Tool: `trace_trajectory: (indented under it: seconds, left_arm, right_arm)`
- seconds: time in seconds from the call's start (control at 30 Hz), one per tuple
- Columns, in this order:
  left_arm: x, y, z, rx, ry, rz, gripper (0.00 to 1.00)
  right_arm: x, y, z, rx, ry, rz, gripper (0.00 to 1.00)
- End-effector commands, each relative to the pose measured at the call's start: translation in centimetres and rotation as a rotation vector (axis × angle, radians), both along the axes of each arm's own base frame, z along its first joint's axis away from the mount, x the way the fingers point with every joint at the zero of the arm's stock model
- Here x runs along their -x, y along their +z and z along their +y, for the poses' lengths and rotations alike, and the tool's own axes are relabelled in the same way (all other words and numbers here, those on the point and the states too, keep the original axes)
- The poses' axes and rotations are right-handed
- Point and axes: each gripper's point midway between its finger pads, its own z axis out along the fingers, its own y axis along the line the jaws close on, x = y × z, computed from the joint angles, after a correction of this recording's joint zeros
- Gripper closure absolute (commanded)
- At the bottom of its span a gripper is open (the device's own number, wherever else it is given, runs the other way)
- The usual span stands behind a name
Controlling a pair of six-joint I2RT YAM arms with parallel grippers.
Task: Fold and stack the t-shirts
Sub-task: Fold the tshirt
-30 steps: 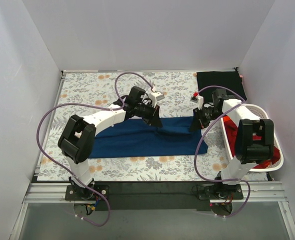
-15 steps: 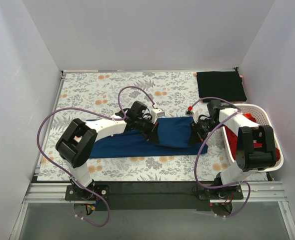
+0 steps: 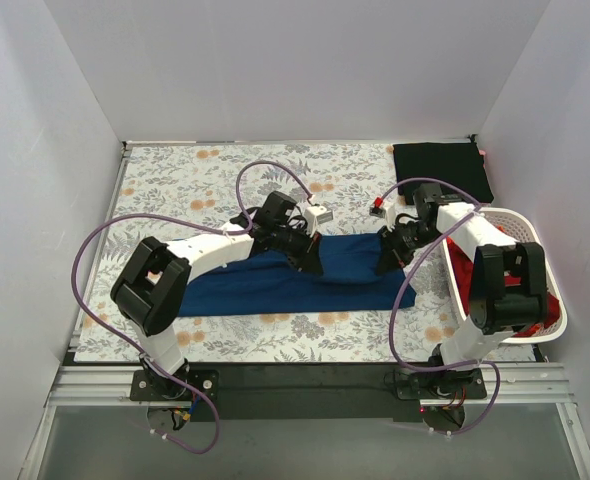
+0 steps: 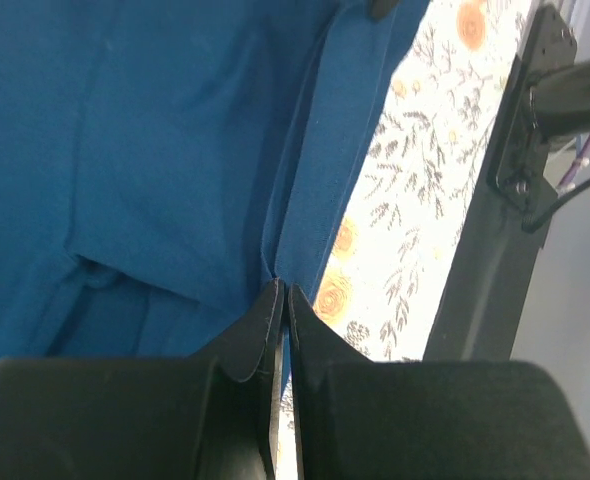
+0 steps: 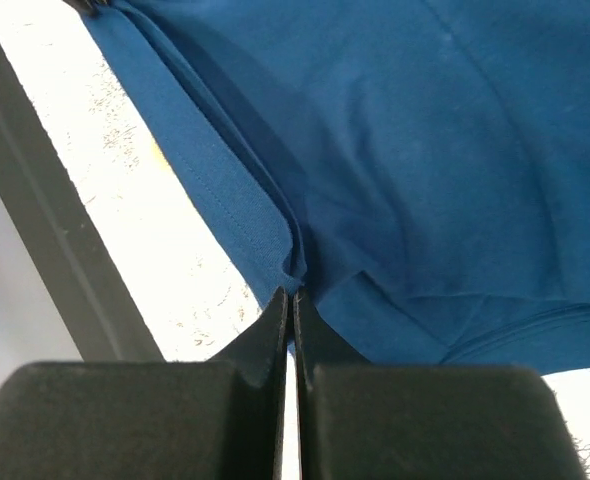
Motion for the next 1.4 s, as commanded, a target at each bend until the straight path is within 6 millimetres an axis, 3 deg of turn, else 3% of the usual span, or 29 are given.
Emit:
trace_trajectory:
  seconds: [0.0,0.37,1.03,1.37]
  left_arm:
    - [-2.2,1.0,0.2,0.001,0.05,-0.039,1.0]
    - [-6.8,-0.3,0.8,-0.052,0.152,-0.123,1.0]
    - [-11.9,-2.7,1.0,-0.14,0.243,-0.233,1.0]
    - [-13.1,-3.3,1.4,-0.164,0.281,-0.26,1.0]
  right_arm:
    - [-1.2,-0.1,-0.3,0.012,-0.007,0.001,0.99]
    - [-5.4,-0.4,0.0,0.015,-0.04,-0.025,0.99]
    - [-10.4,-2.1,-1.0,0.102,-0.131,-0.098,0.99]
    - [-11.7,-3.1,-1.3,0.132,-0.16,-0.105,0.99]
